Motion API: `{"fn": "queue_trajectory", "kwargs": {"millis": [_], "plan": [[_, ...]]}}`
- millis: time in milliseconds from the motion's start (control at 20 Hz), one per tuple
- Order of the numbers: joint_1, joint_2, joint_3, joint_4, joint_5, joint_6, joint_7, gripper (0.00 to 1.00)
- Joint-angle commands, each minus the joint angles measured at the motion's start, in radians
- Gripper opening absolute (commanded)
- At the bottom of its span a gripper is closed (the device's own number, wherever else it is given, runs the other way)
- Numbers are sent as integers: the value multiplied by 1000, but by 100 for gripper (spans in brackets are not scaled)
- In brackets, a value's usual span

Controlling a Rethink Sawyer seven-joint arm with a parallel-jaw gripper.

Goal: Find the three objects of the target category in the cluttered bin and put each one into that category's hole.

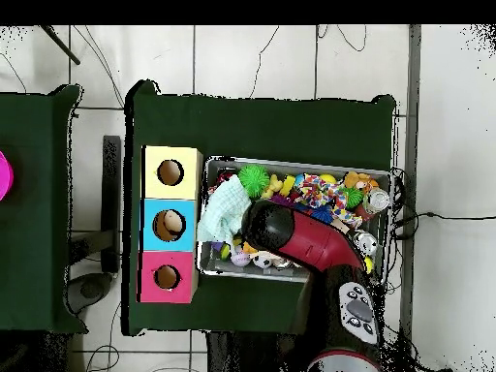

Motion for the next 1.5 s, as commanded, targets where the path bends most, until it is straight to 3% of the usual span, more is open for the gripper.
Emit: {"fn": "queue_trajectory", "kwargs": {"millis": [50,450,750,1100,1400,1450,1500], "plan": [[-66,-6,191,141,21,-154,172,100],[-73,-5,212,175,40,-117,195,100],[-61,-7,197,151,37,-78,187,100],[8,45,102,36,12,102,172,100],[39,52,63,3,-22,92,148,100],[44,56,58,-6,-26,90,143,0],[49,56,54,-9,-30,91,141,0]]}}
